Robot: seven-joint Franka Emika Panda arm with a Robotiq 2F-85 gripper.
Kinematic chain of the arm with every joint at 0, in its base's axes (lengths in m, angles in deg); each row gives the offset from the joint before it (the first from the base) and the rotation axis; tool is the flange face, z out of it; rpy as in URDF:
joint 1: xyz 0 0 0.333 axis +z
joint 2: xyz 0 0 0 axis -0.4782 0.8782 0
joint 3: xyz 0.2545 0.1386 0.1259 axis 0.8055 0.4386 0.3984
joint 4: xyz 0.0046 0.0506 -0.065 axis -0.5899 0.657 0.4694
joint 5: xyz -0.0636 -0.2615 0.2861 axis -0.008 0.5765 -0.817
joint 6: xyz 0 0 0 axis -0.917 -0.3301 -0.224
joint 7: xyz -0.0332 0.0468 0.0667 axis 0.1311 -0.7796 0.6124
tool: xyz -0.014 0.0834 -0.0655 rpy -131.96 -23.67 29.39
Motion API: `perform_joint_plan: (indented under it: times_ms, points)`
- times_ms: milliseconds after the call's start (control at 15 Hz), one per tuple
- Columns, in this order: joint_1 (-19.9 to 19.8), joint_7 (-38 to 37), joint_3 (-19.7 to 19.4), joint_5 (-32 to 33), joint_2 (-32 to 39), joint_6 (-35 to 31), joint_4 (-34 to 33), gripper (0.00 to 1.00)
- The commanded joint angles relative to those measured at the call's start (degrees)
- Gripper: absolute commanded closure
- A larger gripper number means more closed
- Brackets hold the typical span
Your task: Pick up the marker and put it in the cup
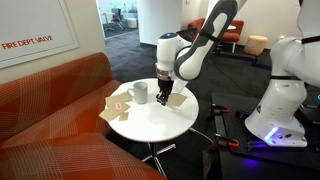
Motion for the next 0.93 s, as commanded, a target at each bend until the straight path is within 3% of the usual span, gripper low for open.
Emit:
perform_joint_plan:
  times_ms: [0, 333, 867]
  points:
    - [-2.54, 1.68, 1.75, 3.70, -5.03, 10.06, -2.57, 0.95]
    - [-5.12, 1.95, 4.29, 6.64, -7.06, 17.28, -8.18, 0.95]
    - [-7.57, 7.27, 6.82, 5.09, -4.44, 21.25, -17.17, 0.95]
